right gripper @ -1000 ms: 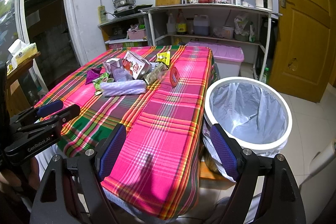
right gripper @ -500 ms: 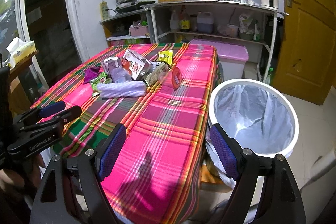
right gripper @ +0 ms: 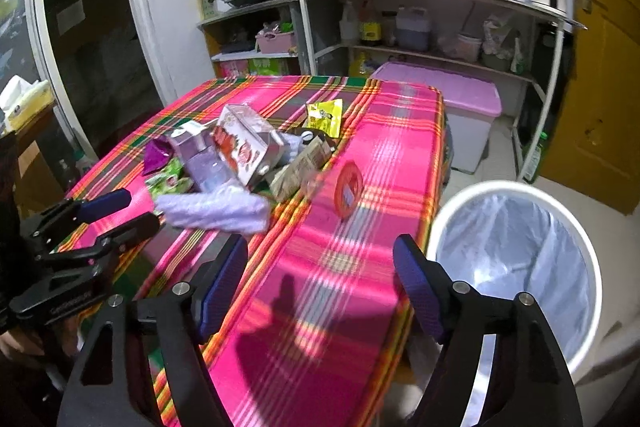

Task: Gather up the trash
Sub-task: 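Grasp the clear cup with orange lid with the right gripper while the left gripper grasps the white foam net, then carry the cup and foam net over the bin and open both grippers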

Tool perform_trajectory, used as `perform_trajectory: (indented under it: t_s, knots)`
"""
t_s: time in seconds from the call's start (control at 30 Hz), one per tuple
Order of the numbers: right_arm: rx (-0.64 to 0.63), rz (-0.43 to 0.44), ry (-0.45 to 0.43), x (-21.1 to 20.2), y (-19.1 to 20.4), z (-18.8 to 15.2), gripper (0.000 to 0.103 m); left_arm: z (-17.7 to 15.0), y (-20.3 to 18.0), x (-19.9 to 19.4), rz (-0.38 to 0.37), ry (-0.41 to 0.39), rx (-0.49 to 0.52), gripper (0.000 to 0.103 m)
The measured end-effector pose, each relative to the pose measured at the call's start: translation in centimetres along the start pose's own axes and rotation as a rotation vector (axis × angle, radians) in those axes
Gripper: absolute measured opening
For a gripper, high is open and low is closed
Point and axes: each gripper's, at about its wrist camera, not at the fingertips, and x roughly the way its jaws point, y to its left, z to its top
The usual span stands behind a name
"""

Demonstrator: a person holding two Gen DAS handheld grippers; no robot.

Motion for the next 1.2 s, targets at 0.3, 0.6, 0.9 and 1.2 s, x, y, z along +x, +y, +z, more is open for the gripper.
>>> perform_trajectory:
  t_s: [0.3,0.6,0.9,1.2]
  knots:
    - [0.021,0.034,0.081,5.3,-1.4,3.0,0.075,1.5,0.6,3.0,-0.103,0.026,0.049,0.057]
    - [0.035,0.078,0.152,8.5,-2.1,3.5,0.059,1.5,0.8,5.4,-0.168,0.1,0.067,0.057]
    - [0.055,0.104,0.127,7.4,-2.2,3.0,0.055,0.9,0.2,5.7,-0.114,0.137,0.095,0.052]
    - [0.094,0.12,0.09,4.1,-2.5,1.5,0.055,0.1,-0.3,4.2,-0.063,0.122,0.082,0.02]
